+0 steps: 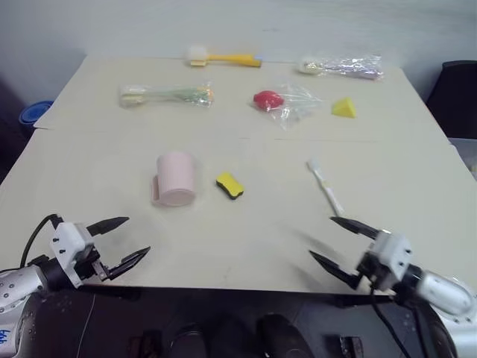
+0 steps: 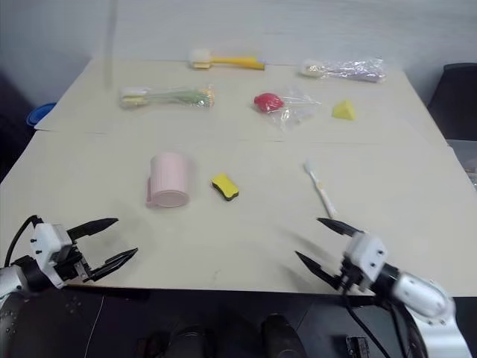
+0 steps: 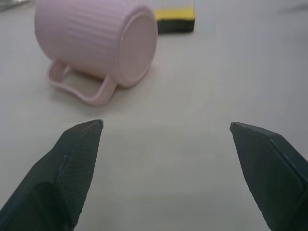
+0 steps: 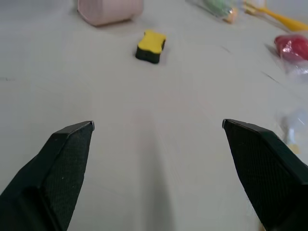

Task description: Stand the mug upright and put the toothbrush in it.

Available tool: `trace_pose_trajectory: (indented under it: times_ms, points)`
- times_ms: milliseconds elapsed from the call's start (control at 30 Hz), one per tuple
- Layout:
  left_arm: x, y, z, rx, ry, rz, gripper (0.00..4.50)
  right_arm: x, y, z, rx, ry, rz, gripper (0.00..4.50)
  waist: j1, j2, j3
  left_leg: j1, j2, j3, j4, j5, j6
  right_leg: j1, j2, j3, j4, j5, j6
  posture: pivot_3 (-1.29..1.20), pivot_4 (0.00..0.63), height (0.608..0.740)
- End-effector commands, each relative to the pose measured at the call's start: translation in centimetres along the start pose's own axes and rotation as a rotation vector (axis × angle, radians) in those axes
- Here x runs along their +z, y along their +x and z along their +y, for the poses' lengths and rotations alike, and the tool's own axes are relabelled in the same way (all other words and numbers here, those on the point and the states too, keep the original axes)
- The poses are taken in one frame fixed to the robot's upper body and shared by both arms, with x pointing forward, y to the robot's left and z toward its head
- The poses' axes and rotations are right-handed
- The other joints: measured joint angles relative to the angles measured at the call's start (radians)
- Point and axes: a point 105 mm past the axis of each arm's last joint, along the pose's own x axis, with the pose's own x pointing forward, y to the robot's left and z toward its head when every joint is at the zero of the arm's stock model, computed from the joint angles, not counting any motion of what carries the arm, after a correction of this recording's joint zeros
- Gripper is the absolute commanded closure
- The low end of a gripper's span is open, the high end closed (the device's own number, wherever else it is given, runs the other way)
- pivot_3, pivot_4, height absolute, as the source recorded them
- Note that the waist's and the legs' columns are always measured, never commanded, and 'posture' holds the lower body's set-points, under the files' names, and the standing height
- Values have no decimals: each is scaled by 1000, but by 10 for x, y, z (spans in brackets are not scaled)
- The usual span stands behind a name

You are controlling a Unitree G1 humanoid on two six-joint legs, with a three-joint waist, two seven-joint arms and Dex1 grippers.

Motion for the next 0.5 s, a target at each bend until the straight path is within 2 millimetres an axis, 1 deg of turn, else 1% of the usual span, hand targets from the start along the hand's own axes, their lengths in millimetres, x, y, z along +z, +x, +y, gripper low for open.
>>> trace_pose_trajectory:
  times_ms: [33,67,100,167,200,233,267,300,367,400,433,500]
  points:
    - [7,2,0,-37,-47,-37,0,31,54,3,60,71,-100,33,-14,0,0,0,0,0,0,0,0,-1,0,0,2,0,0,0,150,740]
    - [8,3,-1,-47,-50,-37,0,29,76,1,56,118,-61,33,-18,0,0,0,1,0,0,0,0,-2,0,0,3,0,0,0,150,740]
    - [9,4,-1,-53,-50,-36,0,28,89,0,54,146,-23,33,-22,0,0,0,1,0,0,0,-1,-3,0,0,4,0,0,0,150,740]
    - [12,6,-1,-65,-46,-38,0,25,125,0,49,213,14,33,-27,0,0,-1,2,-1,0,0,-1,-6,0,1,8,0,-1,0,150,740]
    - [12,6,-1,-68,-45,-38,0,24,135,1,50,231,27,33,-30,-1,0,-1,2,-1,0,0,-1,-7,0,1,9,-1,-2,0,150,740]
    - [12,7,-3,-76,-40,-36,0,19,148,-1,23,259,65,33,-31,-1,0,-1,3,-1,-1,0,-1,-8,-1,0,10,-1,-2,0,150,740]
    - [12,7,-4,-81,-37,-35,0,15,156,-3,1,275,96,33,-31,-1,-1,-1,3,-2,-1,0,-1,-9,-2,-1,11,-1,-3,0,150,740]
    - [13,8,-5,-82,-37,-35,0,12,165,-7,-32,250,118,33,-32,-1,-1,-4,2,-1,0,0,-1,-12,-3,-1,12,-1,-3,0,150,740]
    - [15,8,-8,-85,-37,-46,0,0,184,-6,-29,229,175,33,-44,-1,-1,-14,0,-1,5,0,0,-24,-7,-5,20,-1,-3,0,150,740]
    - [16,8,-9,-86,-37,-49,0,-4,191,-5,-25,219,188,33,-52,-2,-1,-17,-1,-1,6,0,0,-29,-8,-7,23,-1,-3,0,150,740]
    - [17,8,-11,-87,-38,-52,0,-10,196,-3,-15,230,217,206,-60,-3,-1,-18,-1,0,7,-1,0,-29,-10,-9,24,-1,-3,0,150,740]
    - [17,9,-13,-94,-37,-53,0,-17,202,-1,-3,244,242,581,-74,-3,-1,-18,-1,-1,7,-1,0,-29,-11,-13,25,-1,-3,0,150,740]
